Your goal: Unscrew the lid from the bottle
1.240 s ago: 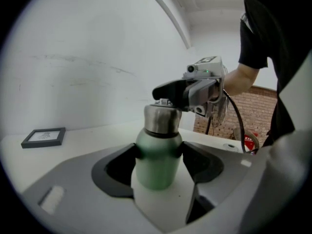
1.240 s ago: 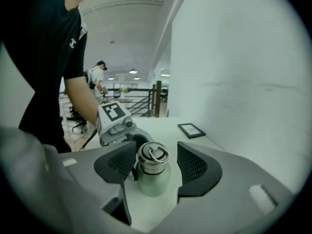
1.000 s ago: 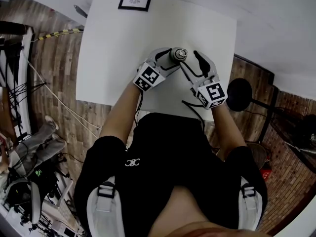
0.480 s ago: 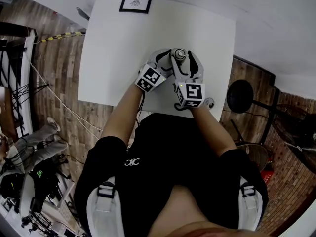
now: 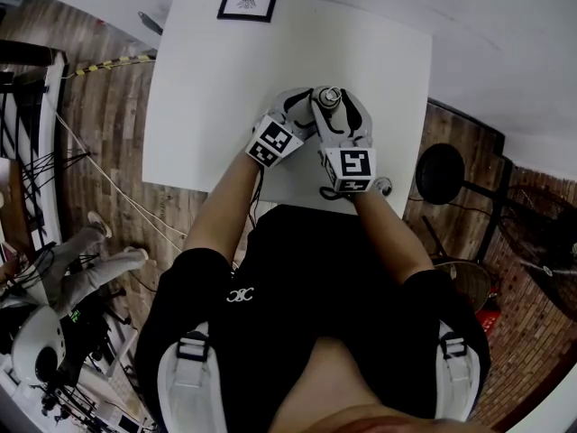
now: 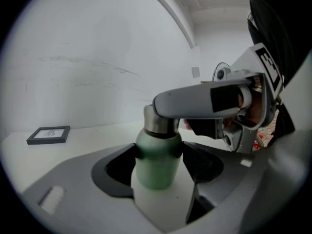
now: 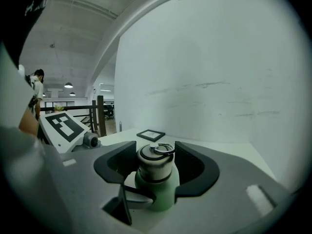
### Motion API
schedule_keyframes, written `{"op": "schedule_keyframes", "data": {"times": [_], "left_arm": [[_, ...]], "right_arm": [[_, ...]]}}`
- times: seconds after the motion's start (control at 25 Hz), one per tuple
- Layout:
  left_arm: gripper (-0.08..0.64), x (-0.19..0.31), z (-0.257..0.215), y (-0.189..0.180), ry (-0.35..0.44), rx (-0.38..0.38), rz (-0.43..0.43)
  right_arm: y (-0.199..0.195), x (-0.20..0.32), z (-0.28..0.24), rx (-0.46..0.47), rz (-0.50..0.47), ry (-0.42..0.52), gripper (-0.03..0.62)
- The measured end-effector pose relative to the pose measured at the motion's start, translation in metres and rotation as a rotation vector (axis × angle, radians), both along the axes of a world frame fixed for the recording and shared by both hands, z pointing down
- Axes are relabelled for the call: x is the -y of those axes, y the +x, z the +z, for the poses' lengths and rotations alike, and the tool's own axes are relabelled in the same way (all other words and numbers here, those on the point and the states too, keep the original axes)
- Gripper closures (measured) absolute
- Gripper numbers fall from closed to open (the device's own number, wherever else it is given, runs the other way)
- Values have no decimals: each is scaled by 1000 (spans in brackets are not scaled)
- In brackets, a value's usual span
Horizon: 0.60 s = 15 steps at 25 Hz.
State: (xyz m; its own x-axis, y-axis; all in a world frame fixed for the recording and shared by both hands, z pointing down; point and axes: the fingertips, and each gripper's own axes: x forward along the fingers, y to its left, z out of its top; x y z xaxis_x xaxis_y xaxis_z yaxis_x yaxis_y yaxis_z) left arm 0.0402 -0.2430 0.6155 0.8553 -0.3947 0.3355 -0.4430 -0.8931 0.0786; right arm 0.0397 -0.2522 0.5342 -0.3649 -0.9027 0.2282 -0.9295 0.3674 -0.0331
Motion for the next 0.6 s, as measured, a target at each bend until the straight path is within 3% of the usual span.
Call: {"op": "schedule_keyframes", "data": {"times": [0.28, 0.6], "left_arm": [[204, 0, 0, 0, 3, -6, 6], [204, -1, -1, 0, 6, -8, 21]], "right_arm": [[-3, 0, 3, -2, -257, -32, 350], [-9, -4, 4, -78, -755, -73, 348]]}}
